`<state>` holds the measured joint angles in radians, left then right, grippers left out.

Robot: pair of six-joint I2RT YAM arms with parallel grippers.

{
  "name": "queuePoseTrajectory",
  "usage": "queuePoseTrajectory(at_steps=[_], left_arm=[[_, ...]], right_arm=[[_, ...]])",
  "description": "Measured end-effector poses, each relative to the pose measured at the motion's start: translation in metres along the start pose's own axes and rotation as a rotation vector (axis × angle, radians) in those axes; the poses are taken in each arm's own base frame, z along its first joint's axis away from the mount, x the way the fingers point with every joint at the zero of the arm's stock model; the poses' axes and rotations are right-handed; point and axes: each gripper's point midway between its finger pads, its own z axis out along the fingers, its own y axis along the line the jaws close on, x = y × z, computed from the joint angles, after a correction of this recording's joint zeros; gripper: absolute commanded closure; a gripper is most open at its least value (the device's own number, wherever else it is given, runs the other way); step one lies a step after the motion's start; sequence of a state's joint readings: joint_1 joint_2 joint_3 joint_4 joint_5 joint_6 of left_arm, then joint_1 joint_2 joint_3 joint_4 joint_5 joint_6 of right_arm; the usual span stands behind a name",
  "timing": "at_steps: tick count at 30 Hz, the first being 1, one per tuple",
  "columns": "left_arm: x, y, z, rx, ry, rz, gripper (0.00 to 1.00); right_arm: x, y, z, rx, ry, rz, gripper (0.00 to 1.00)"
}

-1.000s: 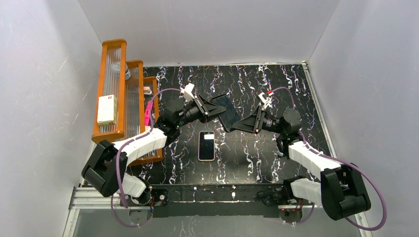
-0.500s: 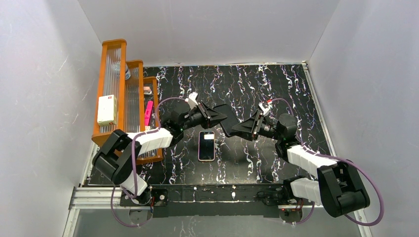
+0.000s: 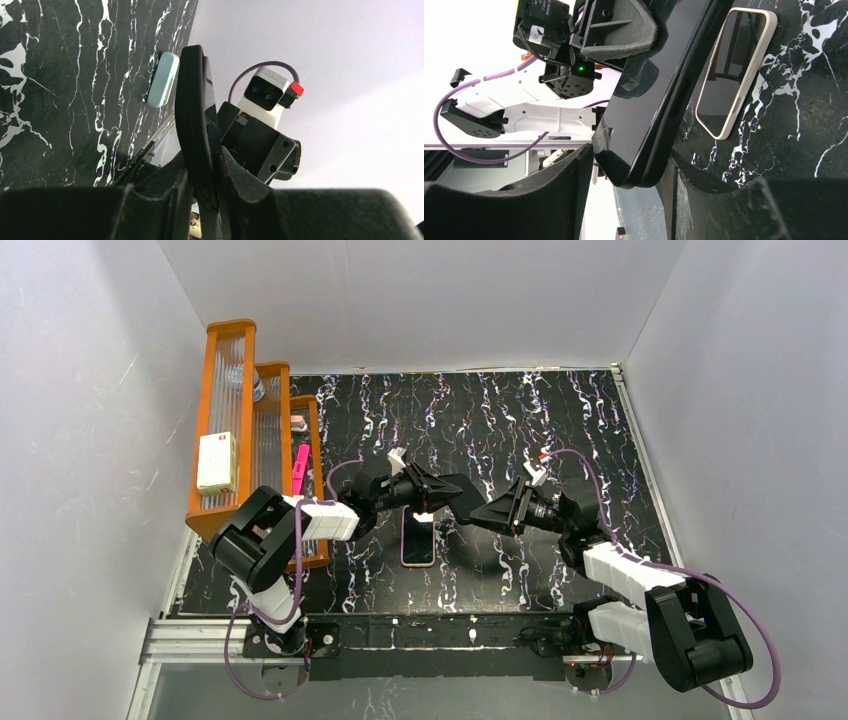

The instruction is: Put the phone into the phone case

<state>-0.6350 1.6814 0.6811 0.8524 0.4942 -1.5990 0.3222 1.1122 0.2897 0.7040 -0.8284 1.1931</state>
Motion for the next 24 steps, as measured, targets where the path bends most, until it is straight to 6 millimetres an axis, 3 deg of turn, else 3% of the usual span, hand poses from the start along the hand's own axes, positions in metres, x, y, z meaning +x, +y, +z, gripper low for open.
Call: queuePoseTrajectory(at_steps=[4, 8, 11, 17, 24], left_arm=[[0.0, 0.009, 0.003, -0.016, 0.013, -0.046, 0.81], [0.0, 0.012, 0.005, -0.02, 0.02, -0.077, 0.81], [-0.001, 0.017, 0.005, -0.032, 0.018, -0.095, 0.81], [0.0, 0.025, 0.005, -0.04, 0.024, -0.148, 0.81], [0.002, 0.029, 0.006, -0.042, 0.045, -0.177, 0.79]], right_arm=[[0.002, -0.004, -0.001, 0.008, 0.002, 0.003, 0.46], [0.002, -0.005, 0.0, 0.011, 0.001, 0.007, 0.3], [0.002, -0.003, 0.0, 0.0, 0.005, -0.008, 0.3], [0.007, -0.007, -0.002, 0.006, 0.012, -0.009, 0.47], [0.008, -0.009, -0.003, 0.011, 0.013, -0.005, 0.57]])
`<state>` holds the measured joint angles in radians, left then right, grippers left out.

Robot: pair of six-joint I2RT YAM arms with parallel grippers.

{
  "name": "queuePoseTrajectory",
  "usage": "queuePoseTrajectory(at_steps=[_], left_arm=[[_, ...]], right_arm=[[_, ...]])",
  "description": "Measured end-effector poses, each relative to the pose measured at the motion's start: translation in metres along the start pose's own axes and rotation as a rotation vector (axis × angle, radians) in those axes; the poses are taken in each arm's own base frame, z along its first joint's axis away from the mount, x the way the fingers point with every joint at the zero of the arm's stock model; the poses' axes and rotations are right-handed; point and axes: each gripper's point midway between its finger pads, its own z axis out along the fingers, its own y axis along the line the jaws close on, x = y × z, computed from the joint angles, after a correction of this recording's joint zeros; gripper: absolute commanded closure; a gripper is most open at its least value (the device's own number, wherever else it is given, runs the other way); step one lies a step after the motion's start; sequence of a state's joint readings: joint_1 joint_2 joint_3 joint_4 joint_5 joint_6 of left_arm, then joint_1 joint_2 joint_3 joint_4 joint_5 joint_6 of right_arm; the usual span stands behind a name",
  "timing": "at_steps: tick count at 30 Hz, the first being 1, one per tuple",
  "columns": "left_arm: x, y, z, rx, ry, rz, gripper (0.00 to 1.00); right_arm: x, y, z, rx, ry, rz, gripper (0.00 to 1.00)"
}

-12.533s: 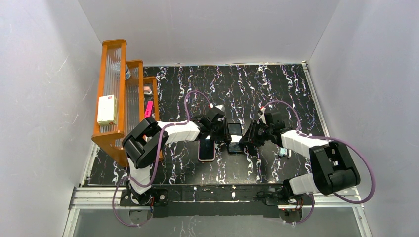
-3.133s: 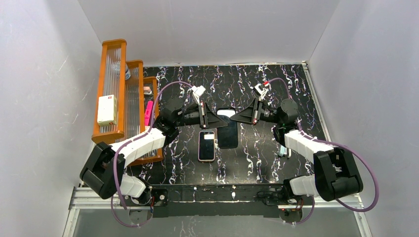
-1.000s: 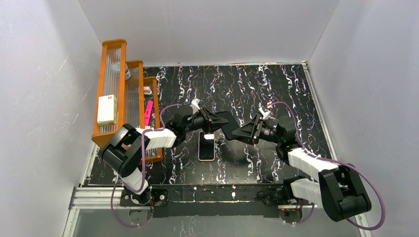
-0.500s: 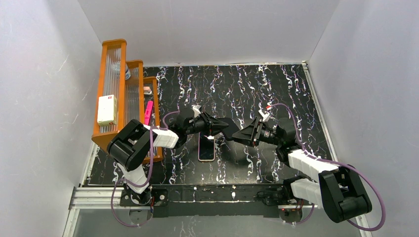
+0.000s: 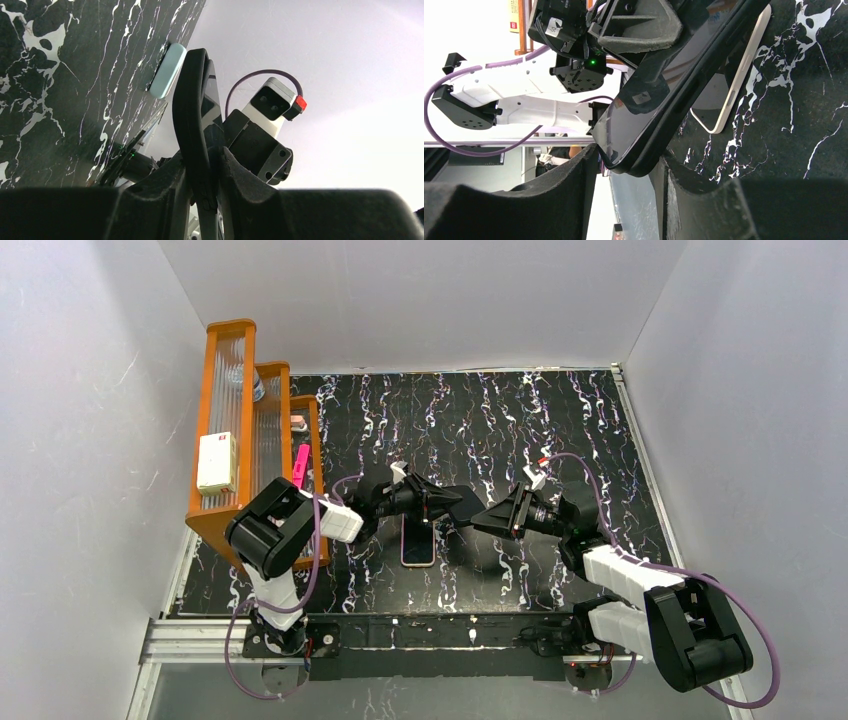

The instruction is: Put the phone into the phone case

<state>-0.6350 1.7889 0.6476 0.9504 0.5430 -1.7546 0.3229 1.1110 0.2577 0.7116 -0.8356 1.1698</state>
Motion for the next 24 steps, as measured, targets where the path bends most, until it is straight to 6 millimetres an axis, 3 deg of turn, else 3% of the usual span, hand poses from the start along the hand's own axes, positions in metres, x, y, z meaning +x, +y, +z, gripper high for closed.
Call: queuePoseTrajectory(at_steps=[11, 24], left_arm=[[0.0, 0.011, 0.002, -0.029, 0.014, -0.009, 0.69], [-0.006, 0.033, 0.006, -0.085, 0.001, -0.032, 0.66]], right_arm=[[-0.004, -0.002, 0.001, 0.006, -0.018, -0.001, 0.66], [-0.007, -0.017, 0.006, 0.046, -0.027, 0.067, 0.72]])
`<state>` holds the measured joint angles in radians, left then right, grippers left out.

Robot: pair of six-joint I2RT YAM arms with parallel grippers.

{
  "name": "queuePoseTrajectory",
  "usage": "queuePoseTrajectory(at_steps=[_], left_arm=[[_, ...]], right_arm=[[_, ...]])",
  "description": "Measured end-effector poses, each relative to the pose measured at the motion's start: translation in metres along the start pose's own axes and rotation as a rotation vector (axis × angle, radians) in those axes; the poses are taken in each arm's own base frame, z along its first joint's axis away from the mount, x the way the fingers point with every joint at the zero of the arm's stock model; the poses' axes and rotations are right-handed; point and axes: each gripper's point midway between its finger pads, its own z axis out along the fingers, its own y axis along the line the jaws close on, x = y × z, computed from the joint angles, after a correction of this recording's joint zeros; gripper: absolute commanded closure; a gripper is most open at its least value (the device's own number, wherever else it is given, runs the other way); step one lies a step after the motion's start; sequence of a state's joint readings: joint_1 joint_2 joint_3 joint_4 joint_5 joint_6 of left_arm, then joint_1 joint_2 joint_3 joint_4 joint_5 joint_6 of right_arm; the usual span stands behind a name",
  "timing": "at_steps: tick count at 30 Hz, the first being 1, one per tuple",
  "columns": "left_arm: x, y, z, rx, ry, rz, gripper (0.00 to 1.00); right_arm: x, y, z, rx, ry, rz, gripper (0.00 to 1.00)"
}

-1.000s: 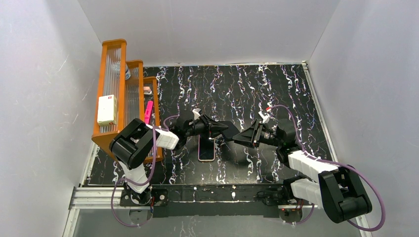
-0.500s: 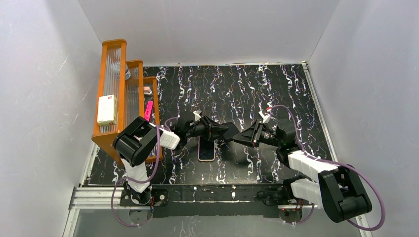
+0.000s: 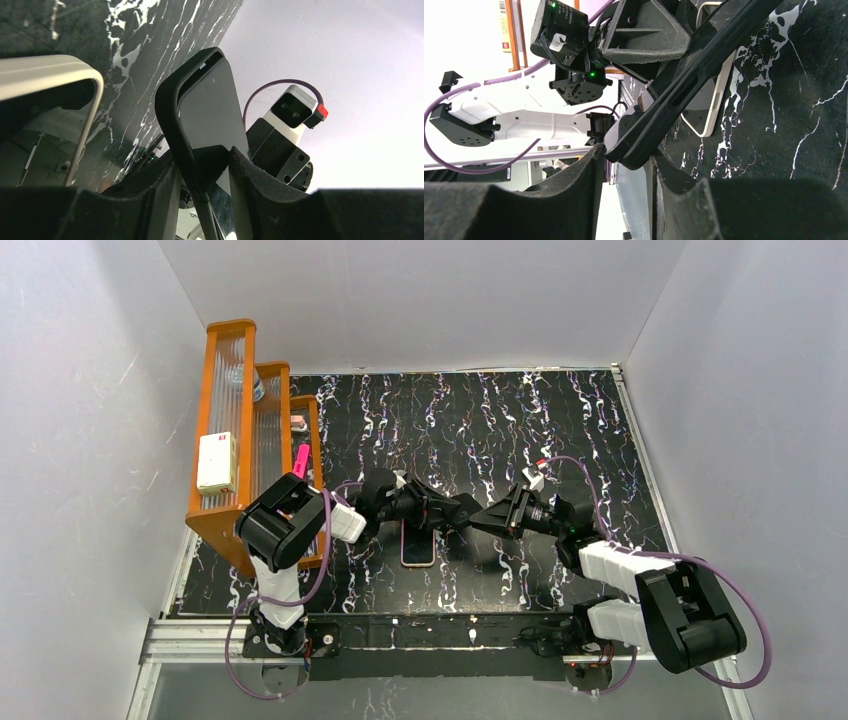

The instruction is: Put the phone into the phone case

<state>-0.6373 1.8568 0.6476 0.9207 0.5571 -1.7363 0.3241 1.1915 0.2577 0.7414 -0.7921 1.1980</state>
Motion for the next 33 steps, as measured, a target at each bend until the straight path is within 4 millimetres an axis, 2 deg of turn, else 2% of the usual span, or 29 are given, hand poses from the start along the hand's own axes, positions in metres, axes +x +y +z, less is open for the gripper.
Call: queuePoseTrajectory(at_steps=[5, 12, 23, 28, 33], left_arm=[[-0.002, 0.004, 0.001, -0.009, -0.005, -0.006, 0.64], [-0.005, 0.014, 0.004, -0.036, -0.012, -0.014, 0.62], [-0.002, 0.015, 0.005, -0.035, -0.002, 0.002, 0.62], [-0.002, 0.014, 0.005, -0.031, -0.002, 0.004, 0.62], [-0.002, 0.014, 0.005, -0.027, 0.0, 0.007, 0.59]], right_arm=[[0.0, -0.004, 0.002, 0.013, -0.001, 0.021, 0.71], [-0.004, -0.014, 0.005, 0.037, -0.018, 0.04, 0.76], [-0.009, -0.02, 0.008, 0.051, -0.04, 0.043, 0.78], [-0.009, -0.023, 0.008, 0.058, -0.036, 0.052, 0.83], [-0.009, -0.027, 0.009, 0.069, -0.035, 0.062, 0.84]])
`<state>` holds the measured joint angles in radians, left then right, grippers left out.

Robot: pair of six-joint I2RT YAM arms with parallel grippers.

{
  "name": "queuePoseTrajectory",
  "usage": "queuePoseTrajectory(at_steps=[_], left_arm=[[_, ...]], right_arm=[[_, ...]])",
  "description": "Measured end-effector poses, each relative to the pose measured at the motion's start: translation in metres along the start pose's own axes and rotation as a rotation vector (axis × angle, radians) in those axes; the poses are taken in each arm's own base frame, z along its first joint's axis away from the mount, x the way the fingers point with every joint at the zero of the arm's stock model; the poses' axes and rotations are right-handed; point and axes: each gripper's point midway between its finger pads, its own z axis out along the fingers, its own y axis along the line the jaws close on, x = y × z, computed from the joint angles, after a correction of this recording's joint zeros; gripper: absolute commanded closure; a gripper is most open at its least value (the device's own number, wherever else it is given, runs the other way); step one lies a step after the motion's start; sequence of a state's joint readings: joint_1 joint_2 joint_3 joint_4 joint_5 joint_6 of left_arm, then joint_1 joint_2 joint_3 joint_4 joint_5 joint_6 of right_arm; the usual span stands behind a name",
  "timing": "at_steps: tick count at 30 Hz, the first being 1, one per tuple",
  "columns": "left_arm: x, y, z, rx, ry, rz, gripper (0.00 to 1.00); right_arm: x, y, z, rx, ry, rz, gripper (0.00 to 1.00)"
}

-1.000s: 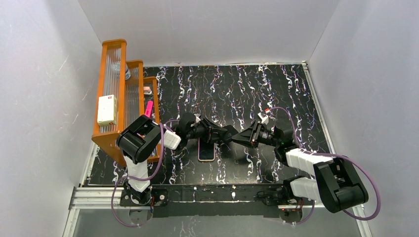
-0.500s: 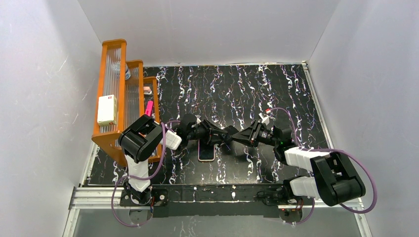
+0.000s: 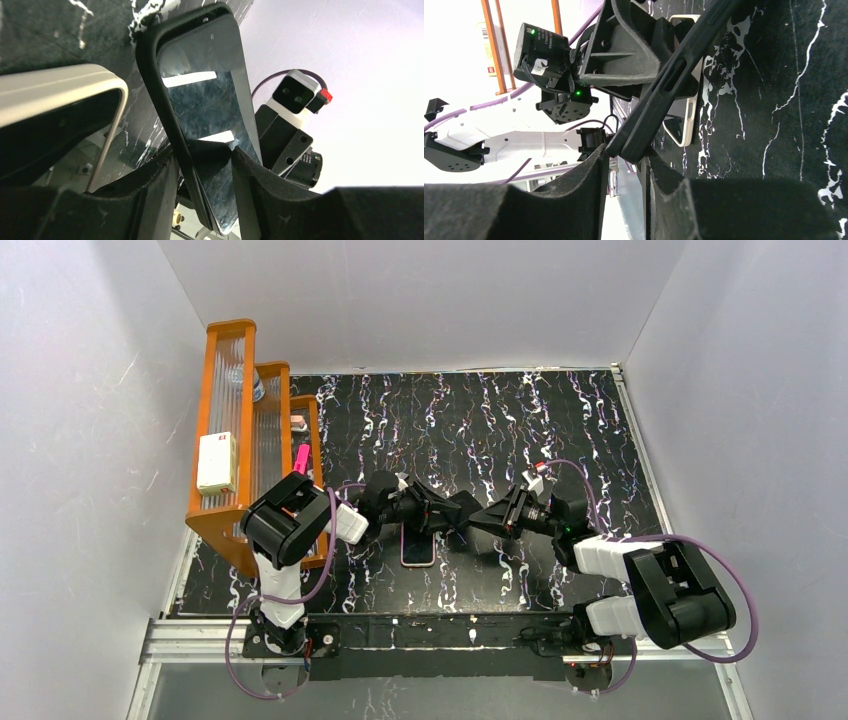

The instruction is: Put the phone into the phone case

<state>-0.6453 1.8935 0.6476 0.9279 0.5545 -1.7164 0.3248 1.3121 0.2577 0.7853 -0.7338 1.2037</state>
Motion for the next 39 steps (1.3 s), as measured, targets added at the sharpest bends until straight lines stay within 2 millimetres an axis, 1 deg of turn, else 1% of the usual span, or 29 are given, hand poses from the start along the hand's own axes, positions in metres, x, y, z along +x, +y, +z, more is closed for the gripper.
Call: queuePoseTrajectory(at_steps=[6, 8, 12, 14, 18, 20, 23, 25, 26, 27, 28, 29, 31, 33, 39], left_arm=[[0.008, -0.001, 0.001, 0.006, 0.025, 0.012, 0.56], [0.008, -0.001, 0.001, 0.008, 0.027, 0.013, 0.59], [0.007, 0.003, 0.002, -0.002, 0.024, 0.01, 0.73], [0.004, 0.003, 0.003, -0.002, 0.015, 0.0, 0.77], [0.001, 0.004, 0.004, 0.001, 0.008, -0.002, 0.81], [0.002, 0.004, 0.004, 0.003, 0.008, 0.0, 0.83], [0.002, 0.003, 0.004, 0.005, 0.008, 0.001, 0.84], [0.002, 0.004, 0.005, 0.005, 0.008, 0.001, 0.84], [0.002, 0.003, 0.005, 0.005, 0.009, 0.003, 0.84], [0.002, 0.003, 0.005, 0.006, 0.009, 0.005, 0.84], [0.002, 0.004, 0.005, 0.005, 0.011, 0.006, 0.84], [0.003, 0.003, 0.005, 0.006, 0.015, 0.012, 0.85], [0.004, 0.005, 0.006, 0.001, 0.024, 0.026, 0.85], [0.006, 0.008, 0.007, -0.001, 0.035, 0.044, 0.85], [0.012, 0.014, 0.005, -0.012, 0.072, 0.092, 0.85]], right_arm=[[-0.001, -0.009, 0.001, 0.033, -0.01, 0.02, 0.88], [-0.001, -0.013, 0.002, 0.044, -0.01, 0.03, 0.89], [0.0, -0.019, 0.003, 0.058, -0.011, 0.048, 0.87], [0.001, -0.023, 0.002, 0.069, -0.013, 0.061, 0.87], [0.001, -0.027, 0.002, 0.088, -0.019, 0.077, 0.86], [0.0, -0.027, 0.001, 0.092, -0.027, 0.075, 0.83], [-0.001, -0.027, 0.001, 0.094, -0.031, 0.075, 0.74], [0.0, -0.027, 0.001, 0.097, -0.031, 0.078, 0.64], [0.0, -0.027, 0.001, 0.099, -0.03, 0.08, 0.56], [0.0, -0.028, 0.0, 0.102, -0.032, 0.081, 0.52], [0.0, -0.028, 0.0, 0.107, -0.033, 0.077, 0.44], [0.001, -0.03, -0.001, 0.118, -0.034, 0.073, 0.39], [0.002, -0.033, -0.004, 0.139, -0.039, 0.061, 0.32], [0.003, -0.034, -0.007, 0.16, -0.049, 0.047, 0.28], [0.007, -0.044, -0.017, 0.23, -0.063, 0.002, 0.27]])
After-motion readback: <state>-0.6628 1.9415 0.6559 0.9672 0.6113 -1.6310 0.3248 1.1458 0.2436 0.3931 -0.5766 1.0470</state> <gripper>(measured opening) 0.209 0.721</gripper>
